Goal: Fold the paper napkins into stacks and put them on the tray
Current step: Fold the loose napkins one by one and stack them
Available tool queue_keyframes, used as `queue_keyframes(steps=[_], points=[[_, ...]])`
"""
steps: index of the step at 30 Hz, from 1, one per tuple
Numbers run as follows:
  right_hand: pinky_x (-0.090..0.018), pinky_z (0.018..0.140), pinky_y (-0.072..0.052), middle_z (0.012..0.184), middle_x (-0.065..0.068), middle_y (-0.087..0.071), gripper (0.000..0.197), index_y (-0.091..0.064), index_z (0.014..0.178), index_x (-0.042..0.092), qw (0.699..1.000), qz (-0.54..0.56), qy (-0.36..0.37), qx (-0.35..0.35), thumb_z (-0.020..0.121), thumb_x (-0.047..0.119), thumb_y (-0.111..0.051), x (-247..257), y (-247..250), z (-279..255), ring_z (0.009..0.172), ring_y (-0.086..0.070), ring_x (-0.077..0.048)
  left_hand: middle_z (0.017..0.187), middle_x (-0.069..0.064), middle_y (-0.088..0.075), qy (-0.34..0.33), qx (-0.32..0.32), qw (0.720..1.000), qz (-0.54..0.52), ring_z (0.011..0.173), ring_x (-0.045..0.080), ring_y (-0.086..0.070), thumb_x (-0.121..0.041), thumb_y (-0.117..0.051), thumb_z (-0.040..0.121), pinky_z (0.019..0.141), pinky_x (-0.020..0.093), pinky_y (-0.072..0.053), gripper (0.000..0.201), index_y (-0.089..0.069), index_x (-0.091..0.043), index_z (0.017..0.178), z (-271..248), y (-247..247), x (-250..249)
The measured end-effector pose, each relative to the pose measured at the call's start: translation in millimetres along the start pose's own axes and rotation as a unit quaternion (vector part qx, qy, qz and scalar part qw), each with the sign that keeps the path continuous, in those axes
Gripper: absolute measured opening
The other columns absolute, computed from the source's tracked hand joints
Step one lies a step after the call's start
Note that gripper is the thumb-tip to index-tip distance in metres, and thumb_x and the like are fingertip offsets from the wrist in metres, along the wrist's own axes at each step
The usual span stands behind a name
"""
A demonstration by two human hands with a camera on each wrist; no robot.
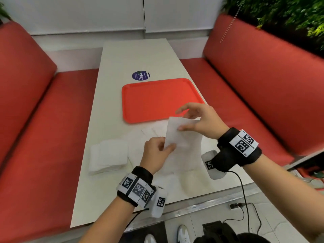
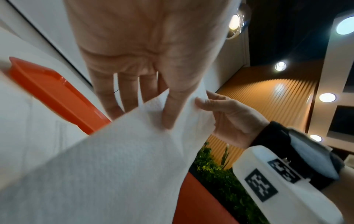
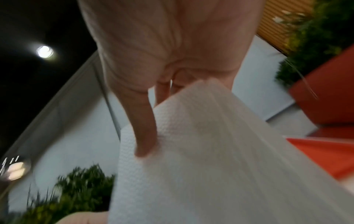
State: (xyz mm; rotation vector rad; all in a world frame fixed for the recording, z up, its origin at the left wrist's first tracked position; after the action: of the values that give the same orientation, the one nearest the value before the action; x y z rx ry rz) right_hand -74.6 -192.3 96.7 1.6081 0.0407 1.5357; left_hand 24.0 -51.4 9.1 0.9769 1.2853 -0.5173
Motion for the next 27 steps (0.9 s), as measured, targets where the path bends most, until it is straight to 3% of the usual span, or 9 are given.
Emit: queue_keyframes(steps=[3, 5, 8, 12, 16, 19, 22, 25, 27], points=[[-0.022, 0.081, -0.053, 0.104, 0.002, -0.069, 0.067, -0.059, 0.121, 0.024, 0.993, 0.101, -0.034, -0.053, 0.063, 0.027, -0.091, -16.4, -3.1, -5.2, 0.092, -0.067, -0.012, 0.079, -0.003, -0.077, 0.008, -0.051, 0.995, -0.089, 0.076, 0.015, -0.074, -0.01, -0.075, 0.083, 0.069, 0.032, -0.059, 0.008, -0.075, -0.018, 0.082, -7.1, 13.9, -3.4], [-0.027, 0.083, -0.056, 0.114, 0.001, -0.069, 0.074, -0.055, 0.127, 0.023, 0.982, 0.163, -0.088, -0.023, 0.062, 0.027, -0.091, -29.6, -19.9, -14.9, 0.102, -0.067, -0.012, 0.083, -0.002, -0.077, 0.023, -0.062, 0.986, -0.156, 0.078, 0.015, -0.074, -0.005, -0.074, 0.083, 0.069, 0.026, -0.058, 0.009, -0.074, -0.013, 0.088, -13.2, 22.1, -5.4], [-0.025, 0.077, -0.057, 0.104, 0.002, -0.075, 0.041, -0.068, 0.105, 0.014, 0.969, 0.196, -0.145, 0.042, 0.069, 0.019, -0.087, -40.6, -51.1, -30.2, 0.098, -0.071, -0.015, 0.09, 0.009, -0.077, 0.041, -0.073, 0.979, -0.184, 0.084, 0.022, -0.074, -0.012, -0.07, 0.088, 0.074, 0.036, -0.06, 0.008, -0.072, -0.007, 0.094, -18.5, 33.3, -3.0], [-0.029, 0.071, -0.06, 0.094, -0.004, -0.077, 0.024, -0.072, 0.09, 0.005, 0.965, 0.205, -0.162, 0.022, 0.072, 0.016, -0.085, -49.1, -65.9, -35.5, 0.086, -0.074, -0.019, 0.107, 0.007, -0.071, 0.069, -0.119, 0.99, 0.031, 0.103, 0.022, -0.064, -0.045, -0.047, 0.099, 0.091, 0.04, -0.048, 0.037, -0.067, -0.015, 0.106, -5.2, 70.4, 26.2], [-0.034, 0.079, -0.06, 0.101, -0.005, -0.076, 0.033, -0.071, 0.102, 0.004, 0.95, 0.237, -0.2, 0.025, 0.075, 0.018, -0.083, -58.2, -78.5, -32.3, 0.09, -0.073, -0.018, 0.133, 0.014, -0.048, 0.149, -0.157, 0.93, 0.296, 0.123, 0.035, -0.041, -0.025, -0.049, 0.099, 0.101, 0.047, -0.039, 0.034, -0.051, -0.018, 0.132, 8.5, 127.8, 69.4], [-0.041, 0.085, -0.058, 0.102, -0.005, -0.075, 0.036, -0.071, 0.101, 0.008, 0.954, 0.185, -0.235, 0.021, 0.074, 0.026, -0.084, -78.9, -90.2, -27.0, 0.092, -0.072, -0.02, 0.143, 0.014, -0.036, 0.22, -0.108, 0.899, 0.364, 0.13, 0.036, -0.032, -0.021, -0.053, 0.096, 0.105, 0.049, -0.036, 0.05, -0.039, -0.017, 0.143, 16.0, 145.0, 92.0], [-0.031, 0.075, -0.055, 0.103, -0.007, -0.072, 0.03, -0.07, 0.095, 0.008, 0.96, 0.09, -0.267, 0.017, 0.075, 0.026, -0.083, -97.1, -93.9, -22.9, 0.088, -0.067, -0.02, 0.143, 0.017, -0.033, 0.26, -0.084, 0.875, 0.399, 0.131, 0.038, -0.028, -0.026, -0.061, 0.091, 0.103, 0.048, -0.036, 0.065, -0.029, -0.015, 0.146, 20.9, 150.3, 98.5], [-0.027, 0.078, -0.045, 0.117, -0.012, -0.066, 0.049, -0.059, 0.119, 0.007, 0.958, 0.016, -0.288, 0.003, 0.077, 0.02, -0.081, -105.8, -94.2, -22.1, 0.096, -0.06, -0.025, 0.14, 0.015, -0.039, 0.274, -0.085, 0.874, 0.393, 0.131, 0.037, -0.03, -0.028, -0.066, 0.088, 0.101, 0.048, -0.038, 0.067, -0.032, -0.012, 0.143, 21.6, 151.6, 103.7], [-0.034, 0.088, -0.045, 0.127, -0.014, -0.056, 0.071, -0.042, 0.133, 0.011, 0.959, -0.01, -0.281, -0.036, 0.075, 0.019, -0.082, -104.7, -92.5, -18.7, 0.111, -0.055, -0.03, 0.139, 0.011, -0.04, 0.27, -0.096, 0.878, 0.384, 0.13, 0.035, -0.031, -0.027, -0.068, 0.086, 0.099, 0.047, -0.038, 0.066, -0.034, -0.012, 0.141, 20.9, 153.2, 105.9]])
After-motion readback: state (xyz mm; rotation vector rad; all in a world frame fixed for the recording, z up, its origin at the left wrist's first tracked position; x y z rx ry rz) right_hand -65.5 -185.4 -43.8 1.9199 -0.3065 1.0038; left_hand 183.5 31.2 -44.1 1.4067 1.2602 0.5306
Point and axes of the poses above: each hand's wrist, its own z-axis towards the middle knuckle, its own y-axis out of the back of the hand, x = y × z, the point moved 6 cm from there along z, towards the middle knuckle
